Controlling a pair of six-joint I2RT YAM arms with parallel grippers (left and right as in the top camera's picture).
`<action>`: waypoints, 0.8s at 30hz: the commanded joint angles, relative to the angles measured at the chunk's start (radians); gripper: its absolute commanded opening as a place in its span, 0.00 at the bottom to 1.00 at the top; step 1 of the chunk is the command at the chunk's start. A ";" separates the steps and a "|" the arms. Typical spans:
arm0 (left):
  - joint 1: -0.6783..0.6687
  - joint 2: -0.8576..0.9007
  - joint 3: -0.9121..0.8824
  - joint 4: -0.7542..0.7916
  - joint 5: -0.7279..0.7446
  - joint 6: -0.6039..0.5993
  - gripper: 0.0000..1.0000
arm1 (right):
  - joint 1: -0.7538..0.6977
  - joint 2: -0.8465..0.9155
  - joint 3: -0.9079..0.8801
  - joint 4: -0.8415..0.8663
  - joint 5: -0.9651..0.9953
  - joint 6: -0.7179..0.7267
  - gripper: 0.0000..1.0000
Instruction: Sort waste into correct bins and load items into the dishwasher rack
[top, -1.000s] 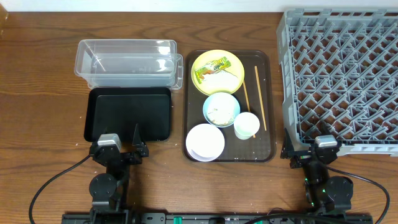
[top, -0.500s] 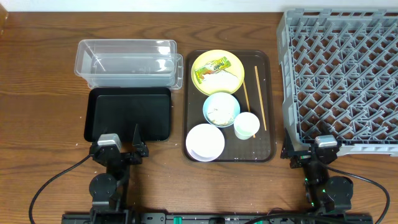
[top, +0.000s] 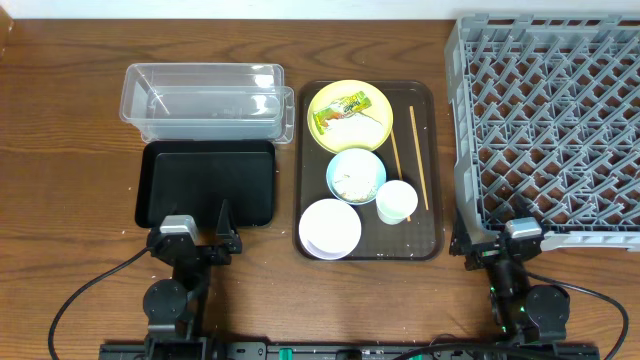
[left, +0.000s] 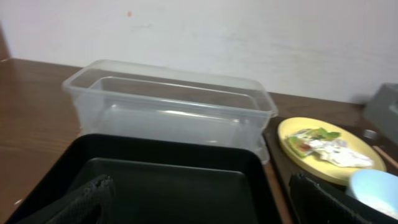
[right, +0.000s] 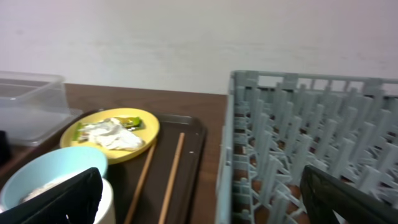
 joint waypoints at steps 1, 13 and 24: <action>0.005 -0.004 0.035 0.006 0.050 0.013 0.92 | 0.008 0.001 0.027 0.004 -0.062 0.005 0.99; 0.005 0.304 0.365 -0.071 0.164 0.015 0.92 | 0.008 0.311 0.401 -0.129 -0.078 -0.084 0.99; -0.005 0.898 0.949 -0.406 0.262 0.108 0.92 | 0.008 0.738 0.830 -0.453 -0.080 -0.084 0.99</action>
